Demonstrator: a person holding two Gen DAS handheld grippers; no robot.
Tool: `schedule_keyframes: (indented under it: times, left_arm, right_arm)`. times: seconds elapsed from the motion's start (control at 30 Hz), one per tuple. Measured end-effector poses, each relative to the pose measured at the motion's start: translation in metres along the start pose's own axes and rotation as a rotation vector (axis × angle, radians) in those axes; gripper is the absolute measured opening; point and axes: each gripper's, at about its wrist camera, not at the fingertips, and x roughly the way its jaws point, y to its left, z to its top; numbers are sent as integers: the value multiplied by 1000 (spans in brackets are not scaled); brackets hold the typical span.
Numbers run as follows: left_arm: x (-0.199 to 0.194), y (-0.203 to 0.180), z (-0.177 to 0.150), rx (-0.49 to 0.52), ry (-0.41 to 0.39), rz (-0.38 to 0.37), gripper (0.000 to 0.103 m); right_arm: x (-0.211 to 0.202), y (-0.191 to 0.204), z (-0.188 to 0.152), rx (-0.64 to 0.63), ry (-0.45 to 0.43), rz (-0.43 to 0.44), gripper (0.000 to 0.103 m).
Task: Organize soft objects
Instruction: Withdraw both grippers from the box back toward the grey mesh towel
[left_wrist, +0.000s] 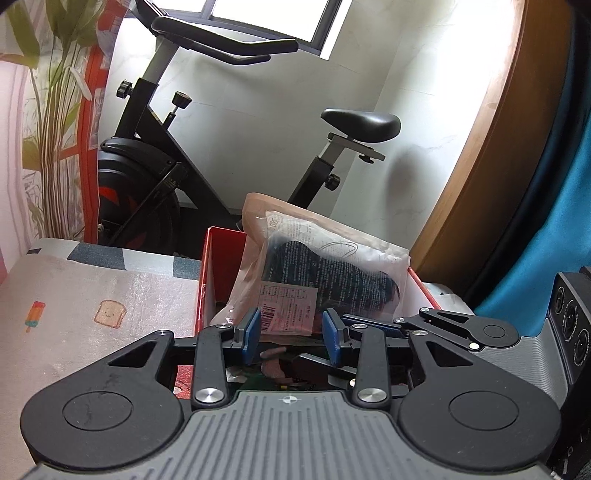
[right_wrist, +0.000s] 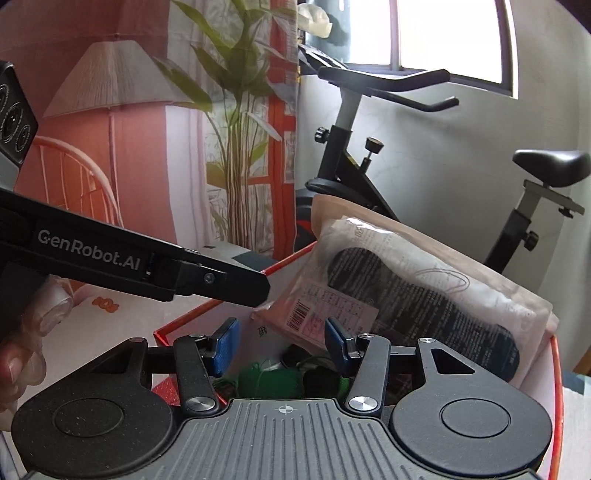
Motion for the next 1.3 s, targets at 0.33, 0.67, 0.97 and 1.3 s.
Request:
schedule_keyframes:
  times: [0.33, 0.67, 0.97, 1.3]
  left_arm:
    - [-23, -12, -3, 32, -9, 59, 63]
    - [-58, -30, -15, 61, -42, 165, 103]
    - [-82, -41, -39, 70, -51, 203, 103]
    - [-108, -57, -86, 88, -61, 230, 103]
  right_arm:
    - [-32, -16, -5, 54, 7, -108, 82]
    - [-98, -46, -26, 176, -80, -171, 103]
    - [-150, -45, -62, 232, -124, -228, 103]
    - [-180, -23, -118, 272, -107, -286, 103]
